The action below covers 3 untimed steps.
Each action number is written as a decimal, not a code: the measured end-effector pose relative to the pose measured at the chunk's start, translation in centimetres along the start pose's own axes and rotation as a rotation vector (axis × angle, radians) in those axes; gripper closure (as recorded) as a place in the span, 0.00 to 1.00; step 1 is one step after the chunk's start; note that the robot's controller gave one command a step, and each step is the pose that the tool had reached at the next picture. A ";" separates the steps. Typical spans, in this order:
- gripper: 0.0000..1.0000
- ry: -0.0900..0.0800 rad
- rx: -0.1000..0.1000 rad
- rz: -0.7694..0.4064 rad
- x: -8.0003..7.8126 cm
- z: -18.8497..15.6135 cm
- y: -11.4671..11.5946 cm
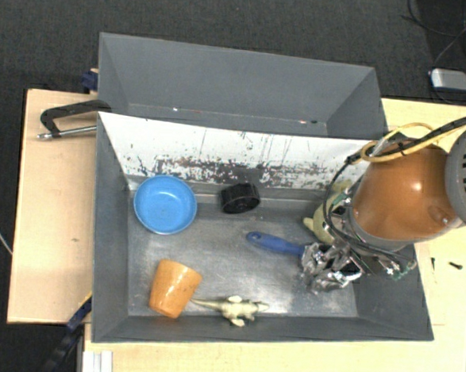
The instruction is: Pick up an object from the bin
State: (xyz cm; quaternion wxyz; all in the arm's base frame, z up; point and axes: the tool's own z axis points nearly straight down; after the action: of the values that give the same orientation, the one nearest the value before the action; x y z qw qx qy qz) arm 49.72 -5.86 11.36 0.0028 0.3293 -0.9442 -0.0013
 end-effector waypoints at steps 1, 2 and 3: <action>0.00 -0.007 0.005 -0.004 -0.3 -0.4 0.0; 0.00 -0.010 0.013 -0.110 -0.3 -0.3 -8.3; 0.00 -0.005 0.003 0.079 -3.7 3.2 -6.9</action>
Offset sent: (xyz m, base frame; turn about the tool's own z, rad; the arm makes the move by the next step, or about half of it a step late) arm 0.0000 0.0000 0.0000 0.0000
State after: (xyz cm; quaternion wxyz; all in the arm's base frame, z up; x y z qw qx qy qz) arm 56.93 -8.97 8.11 -0.0001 0.2919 -0.9565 -0.0009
